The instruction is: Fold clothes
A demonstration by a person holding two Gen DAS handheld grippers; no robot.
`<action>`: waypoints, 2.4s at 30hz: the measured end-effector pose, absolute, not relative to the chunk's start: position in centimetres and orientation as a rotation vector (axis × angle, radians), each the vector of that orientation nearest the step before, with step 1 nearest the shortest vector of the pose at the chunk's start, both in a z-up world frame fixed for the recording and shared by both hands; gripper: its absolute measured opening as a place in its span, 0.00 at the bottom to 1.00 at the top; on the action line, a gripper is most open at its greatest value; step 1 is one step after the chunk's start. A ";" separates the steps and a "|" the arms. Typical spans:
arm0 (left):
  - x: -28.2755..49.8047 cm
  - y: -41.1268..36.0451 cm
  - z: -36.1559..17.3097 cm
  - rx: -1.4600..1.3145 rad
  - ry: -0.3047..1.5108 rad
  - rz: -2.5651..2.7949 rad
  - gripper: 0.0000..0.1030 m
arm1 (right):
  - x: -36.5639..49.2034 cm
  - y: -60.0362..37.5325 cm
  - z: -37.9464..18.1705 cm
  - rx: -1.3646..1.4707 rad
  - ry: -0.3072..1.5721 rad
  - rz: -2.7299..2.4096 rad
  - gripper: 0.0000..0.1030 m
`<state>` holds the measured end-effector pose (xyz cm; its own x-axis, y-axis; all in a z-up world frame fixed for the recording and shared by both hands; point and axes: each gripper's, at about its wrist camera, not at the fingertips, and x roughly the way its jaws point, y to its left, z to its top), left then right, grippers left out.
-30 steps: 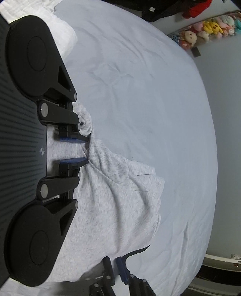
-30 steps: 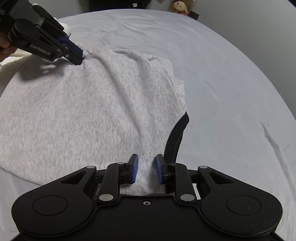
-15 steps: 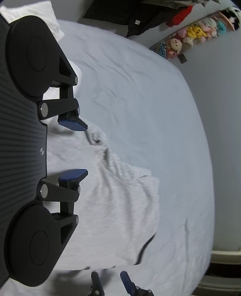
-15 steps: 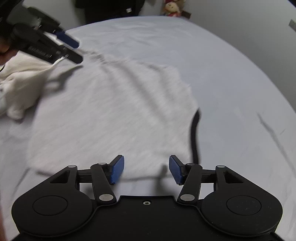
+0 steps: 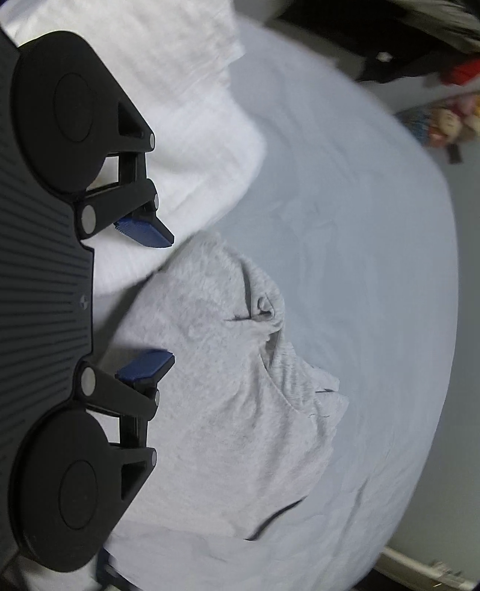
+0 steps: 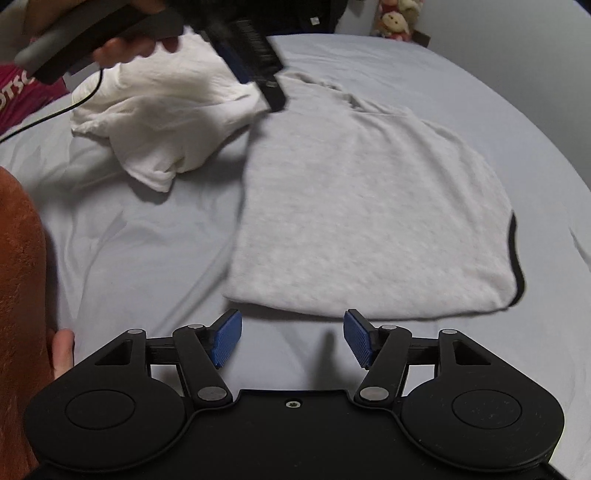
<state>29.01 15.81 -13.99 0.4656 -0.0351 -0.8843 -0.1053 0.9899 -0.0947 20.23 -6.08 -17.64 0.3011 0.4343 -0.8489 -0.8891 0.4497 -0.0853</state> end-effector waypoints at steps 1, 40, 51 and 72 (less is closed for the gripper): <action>29.4 16.0 -14.4 -0.167 1.093 0.045 0.61 | 20.0 -5.8 -17.8 -0.623 0.856 0.955 0.57; 21.7 5.2 -15.3 -0.357 1.196 -0.020 0.30 | 22.6 -16.3 -14.6 -0.678 0.962 0.867 0.16; 16.9 -0.4 -10.0 -0.157 0.991 0.177 0.66 | 21.7 -19.5 -10.4 -0.406 0.950 0.782 0.45; 11.4 -3.6 -8.4 -0.095 0.872 0.235 0.87 | 14.2 -21.2 -7.3 -0.051 0.880 0.460 0.69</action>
<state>11.39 -3.59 -8.36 0.6194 0.1650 -0.7676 -0.2425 0.9701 0.0128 14.24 -21.25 -7.26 0.5465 0.3674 -0.7525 -0.4090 0.9013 0.1430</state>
